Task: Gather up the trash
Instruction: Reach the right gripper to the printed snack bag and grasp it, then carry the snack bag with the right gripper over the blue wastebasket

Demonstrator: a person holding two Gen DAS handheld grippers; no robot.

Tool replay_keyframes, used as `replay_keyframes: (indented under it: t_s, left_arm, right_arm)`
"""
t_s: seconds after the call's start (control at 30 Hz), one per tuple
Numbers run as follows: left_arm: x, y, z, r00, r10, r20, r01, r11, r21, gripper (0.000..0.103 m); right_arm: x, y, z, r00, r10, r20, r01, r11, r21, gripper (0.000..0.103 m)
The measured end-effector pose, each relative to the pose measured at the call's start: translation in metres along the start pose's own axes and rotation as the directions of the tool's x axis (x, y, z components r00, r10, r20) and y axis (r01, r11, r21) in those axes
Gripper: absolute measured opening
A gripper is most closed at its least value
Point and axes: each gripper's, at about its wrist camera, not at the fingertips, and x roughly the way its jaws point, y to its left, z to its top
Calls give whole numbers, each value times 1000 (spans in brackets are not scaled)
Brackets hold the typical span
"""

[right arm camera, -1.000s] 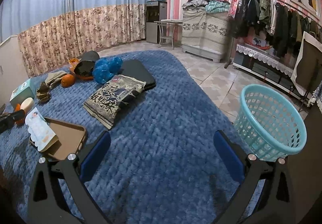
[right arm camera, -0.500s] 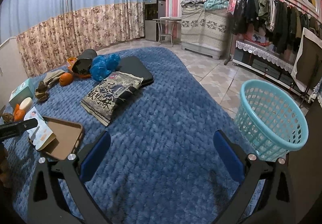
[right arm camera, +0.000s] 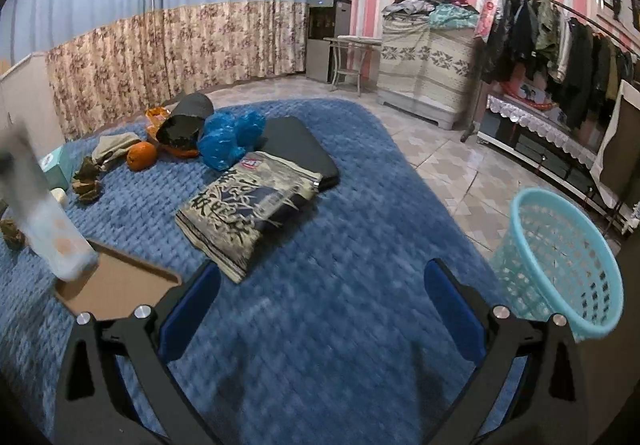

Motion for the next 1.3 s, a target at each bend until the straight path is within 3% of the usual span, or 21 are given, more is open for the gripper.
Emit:
replay_keyframes:
  t_s: [0.1,0.2,0.3,0.37,0.4,0.47,0.5,0.53,0.6,0.9,1.3]
  left_arm:
    - [-17,-7,13,997,47,58,-49,998,47,0]
    - [-17,-14,17,984,151,95,-162,980,116,0]
    - [-11,-4,18,988,142,61,-147,986,77,0]
    - [-8,2,17,987,152,52,-155,986,61,0]
    - [-6,4,16,987,152,47,-155,986,56,0]
    - [-4,4,16,987,154,41,-157,986,58,0]
    - [-3,2,16,986,159,43,-162,985,66,0]
    - [-3,-1,16,985,164,46,-167,983,75,0]
    - [-3,-7,18,986,161,52,-165,983,79,0]
    - [-12,-54,27,989,122,84,-132,983,125,0]
    - [-20,-132,21,995,-27,94,11,986,166,0]
  right_arm:
    - [23,11,11,999,11,-37,-11,1000,-2,100]
    - [45,18,20,996,27,-86,-26,1000,14,99]
    - [66,24,26,989,51,-139,-47,998,35,99]
    - [84,29,24,979,67,-194,-61,997,39,86]
    - [89,30,23,973,86,-213,-77,996,52,76]
    - [89,30,20,974,102,-202,-89,993,74,63]
    - [88,32,21,974,114,-195,-103,992,66,40]
    - [86,34,21,974,126,-188,-117,991,57,25]
    - [78,33,22,975,152,-164,-145,988,49,17]
    - [15,-13,25,983,182,-23,-179,979,99,8]
    - [-64,-114,10,994,101,46,-107,977,183,8]
